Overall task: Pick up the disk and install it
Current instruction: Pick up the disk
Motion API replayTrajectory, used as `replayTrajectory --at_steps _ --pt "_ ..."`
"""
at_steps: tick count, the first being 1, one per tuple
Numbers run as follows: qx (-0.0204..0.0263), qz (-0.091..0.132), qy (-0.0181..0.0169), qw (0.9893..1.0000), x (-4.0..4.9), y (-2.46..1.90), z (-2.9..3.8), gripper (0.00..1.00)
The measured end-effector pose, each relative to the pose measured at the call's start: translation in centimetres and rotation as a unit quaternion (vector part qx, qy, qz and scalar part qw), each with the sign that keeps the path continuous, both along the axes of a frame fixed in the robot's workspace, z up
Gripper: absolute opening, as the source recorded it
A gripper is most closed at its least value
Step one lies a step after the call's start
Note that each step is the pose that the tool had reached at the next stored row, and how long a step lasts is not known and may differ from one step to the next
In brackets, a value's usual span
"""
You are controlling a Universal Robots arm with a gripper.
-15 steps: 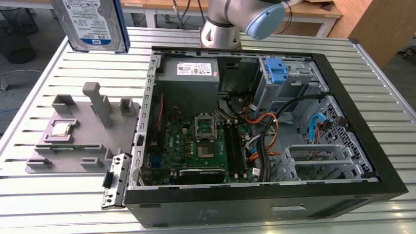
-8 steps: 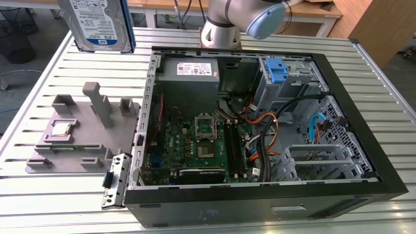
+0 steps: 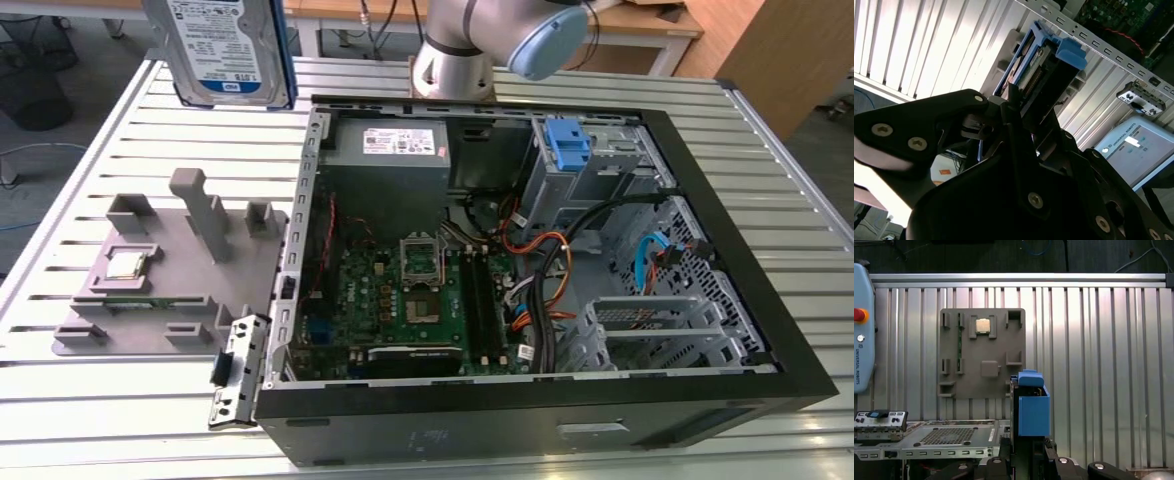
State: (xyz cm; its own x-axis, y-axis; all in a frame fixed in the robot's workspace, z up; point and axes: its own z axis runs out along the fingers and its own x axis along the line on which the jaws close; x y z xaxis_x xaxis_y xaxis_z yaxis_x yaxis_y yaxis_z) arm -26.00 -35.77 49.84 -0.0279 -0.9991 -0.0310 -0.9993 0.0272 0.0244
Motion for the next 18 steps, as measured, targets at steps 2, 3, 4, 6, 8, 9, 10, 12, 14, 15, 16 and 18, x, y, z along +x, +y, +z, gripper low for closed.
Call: replayTrajectory --at_steps 2,3,4,6,8,9,10,12,14,15,16,18 --pt "0.0 0.0 0.0 1.0 0.56 0.0 0.0 0.35" --pt "0.0 0.0 0.0001 1.0 0.86 0.0 0.0 0.35" --pt "-0.0001 0.0 0.0001 1.0 1.15 0.0 0.01 0.35" --pt "0.0 0.0 0.0001 1.0 1.7 0.0 0.0 0.35" --pt "0.0 0.0 0.0001 1.0 2.39 0.0 0.0 0.35" --pt "0.0 0.0 0.0 1.0 2.68 0.0 -0.01 0.35" --pt "0.0 0.0 0.0 1.0 2.99 0.01 -0.01 0.35" --pt "-0.0001 0.0 0.0001 1.0 3.58 0.01 -0.01 0.35" --pt "-0.0001 0.0 0.0001 1.0 4.17 0.01 -0.01 0.35" --pt "0.0 0.0 0.0001 1.0 4.46 0.01 -0.01 0.35" --pt "0.0 0.0 0.0001 1.0 4.75 0.01 -0.01 0.35" --pt "0.0 0.0 0.0001 1.0 5.38 0.01 -0.02 0.35"
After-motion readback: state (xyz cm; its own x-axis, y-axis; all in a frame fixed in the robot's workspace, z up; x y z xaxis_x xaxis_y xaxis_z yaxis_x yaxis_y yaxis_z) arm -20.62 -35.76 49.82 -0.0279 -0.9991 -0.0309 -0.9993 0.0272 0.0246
